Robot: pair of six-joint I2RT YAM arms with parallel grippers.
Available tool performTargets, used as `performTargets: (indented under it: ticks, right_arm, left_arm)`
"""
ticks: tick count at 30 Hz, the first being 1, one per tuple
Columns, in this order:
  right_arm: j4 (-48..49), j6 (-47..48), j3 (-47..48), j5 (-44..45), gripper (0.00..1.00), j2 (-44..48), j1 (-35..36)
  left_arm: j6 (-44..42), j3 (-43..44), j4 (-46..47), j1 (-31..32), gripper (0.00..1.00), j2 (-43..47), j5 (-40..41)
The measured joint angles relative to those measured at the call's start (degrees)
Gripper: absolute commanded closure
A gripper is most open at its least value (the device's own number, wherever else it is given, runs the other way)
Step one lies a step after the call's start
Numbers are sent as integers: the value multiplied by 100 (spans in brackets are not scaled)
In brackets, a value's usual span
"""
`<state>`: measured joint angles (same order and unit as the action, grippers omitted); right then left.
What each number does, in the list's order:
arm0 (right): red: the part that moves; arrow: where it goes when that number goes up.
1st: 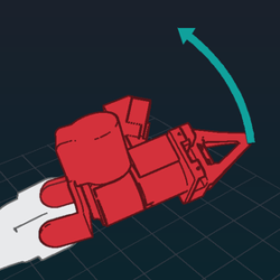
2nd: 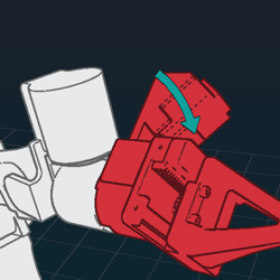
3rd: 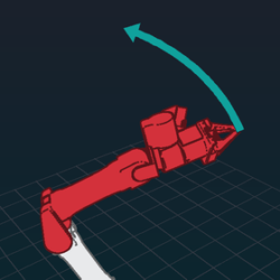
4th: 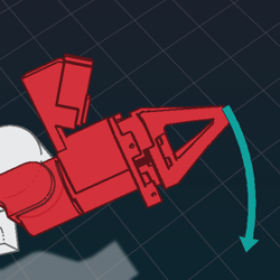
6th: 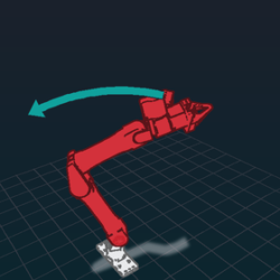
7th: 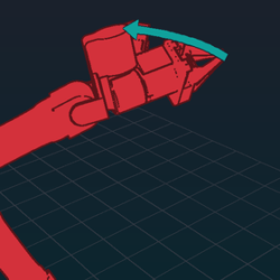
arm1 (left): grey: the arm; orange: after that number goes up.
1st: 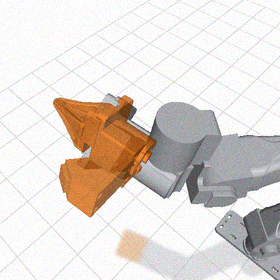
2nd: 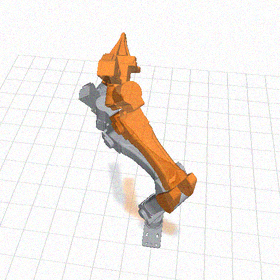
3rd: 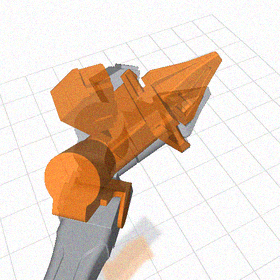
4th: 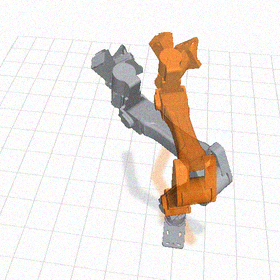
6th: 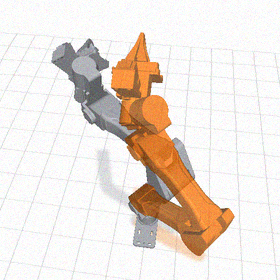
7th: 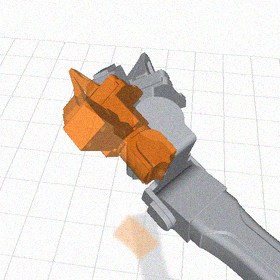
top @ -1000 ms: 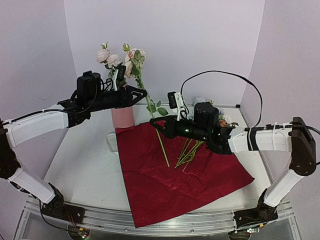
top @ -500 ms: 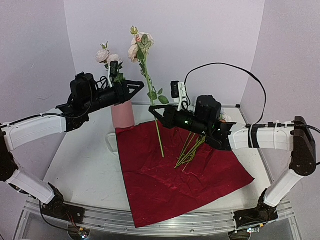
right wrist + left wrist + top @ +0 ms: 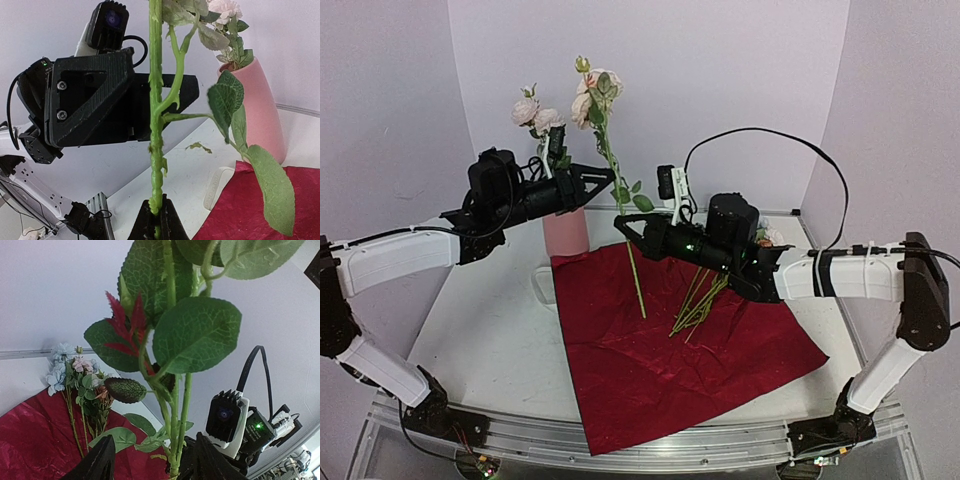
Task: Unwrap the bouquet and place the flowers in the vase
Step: Insert the fake flower into the vase.
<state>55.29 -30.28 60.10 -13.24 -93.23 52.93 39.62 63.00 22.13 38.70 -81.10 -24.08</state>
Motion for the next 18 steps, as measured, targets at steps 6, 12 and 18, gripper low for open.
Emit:
performTargets:
  ticks: [6,12,18]
  right_arm:
    - [4,-21,47,-29,100,-41,33]
    - [4,-54,55,-30,100,-82,76]
    - [4,-61,57,-46,100,-160,89]
  left_arm:
    - [87,4,95,6,59,0,-11]
    - [117,4,199,29,82,0,-9]
    - [91,4,242,37,80,0,70]
